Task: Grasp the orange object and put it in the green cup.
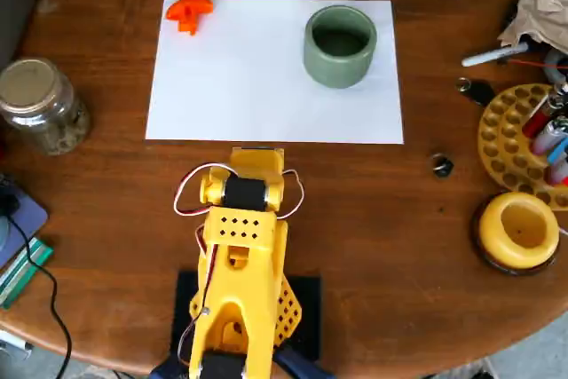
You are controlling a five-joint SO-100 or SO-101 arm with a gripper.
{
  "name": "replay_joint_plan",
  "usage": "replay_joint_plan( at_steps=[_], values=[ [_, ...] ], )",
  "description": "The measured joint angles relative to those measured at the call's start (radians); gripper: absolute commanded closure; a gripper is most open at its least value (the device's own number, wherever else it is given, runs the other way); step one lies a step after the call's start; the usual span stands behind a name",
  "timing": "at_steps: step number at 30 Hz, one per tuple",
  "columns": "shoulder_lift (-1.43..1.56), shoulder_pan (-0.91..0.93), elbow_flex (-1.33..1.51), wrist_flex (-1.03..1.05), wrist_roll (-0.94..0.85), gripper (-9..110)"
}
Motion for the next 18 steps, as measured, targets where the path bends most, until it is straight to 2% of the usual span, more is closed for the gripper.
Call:
replay_joint_plan(
  at_steps=[18],
  values=[
    [0.0,-0.017,0.0,-0.003,0.0,102]
  ],
)
